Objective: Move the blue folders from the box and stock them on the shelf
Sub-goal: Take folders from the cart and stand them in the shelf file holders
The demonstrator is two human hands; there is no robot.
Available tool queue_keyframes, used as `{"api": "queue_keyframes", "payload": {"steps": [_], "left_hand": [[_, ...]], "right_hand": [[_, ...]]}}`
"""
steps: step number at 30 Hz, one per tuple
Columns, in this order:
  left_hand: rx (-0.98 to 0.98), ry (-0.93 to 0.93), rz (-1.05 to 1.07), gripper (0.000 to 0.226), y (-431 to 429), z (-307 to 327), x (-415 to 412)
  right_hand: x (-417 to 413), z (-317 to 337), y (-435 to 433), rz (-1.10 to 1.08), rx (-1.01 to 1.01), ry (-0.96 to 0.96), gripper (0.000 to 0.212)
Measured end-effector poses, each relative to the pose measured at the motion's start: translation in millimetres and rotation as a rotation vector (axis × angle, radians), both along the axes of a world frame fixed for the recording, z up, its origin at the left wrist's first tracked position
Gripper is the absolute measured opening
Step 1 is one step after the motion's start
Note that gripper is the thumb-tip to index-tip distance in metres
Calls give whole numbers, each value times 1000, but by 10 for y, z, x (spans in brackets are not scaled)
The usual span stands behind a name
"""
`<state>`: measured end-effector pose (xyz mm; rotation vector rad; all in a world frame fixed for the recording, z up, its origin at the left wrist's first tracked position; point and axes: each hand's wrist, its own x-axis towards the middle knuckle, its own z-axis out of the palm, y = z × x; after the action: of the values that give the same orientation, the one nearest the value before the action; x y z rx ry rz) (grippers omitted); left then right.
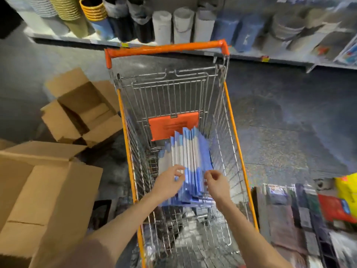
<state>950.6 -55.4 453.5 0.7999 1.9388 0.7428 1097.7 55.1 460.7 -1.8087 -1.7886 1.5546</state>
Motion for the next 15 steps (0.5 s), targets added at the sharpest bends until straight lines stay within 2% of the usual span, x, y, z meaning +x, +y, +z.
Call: {"api": "queue_keyframes", "payload": {"steps": [4,8,12,15], "left_hand": [[-95,143,-129,52,330,-296,-15],[-239,172,-272,61,493,-607,53],[-299,227,-371,60,519,-860,110],[-334,198,-372,57,457,-1045,162]], "right_hand": [[-177,-294,362,41,-13,1,10],[-239,-680,588,63,-82,-41,37],[-307,-906,691,87,-94,-57,44],[-372,-1054,717,98,-68,-60,51]]}}
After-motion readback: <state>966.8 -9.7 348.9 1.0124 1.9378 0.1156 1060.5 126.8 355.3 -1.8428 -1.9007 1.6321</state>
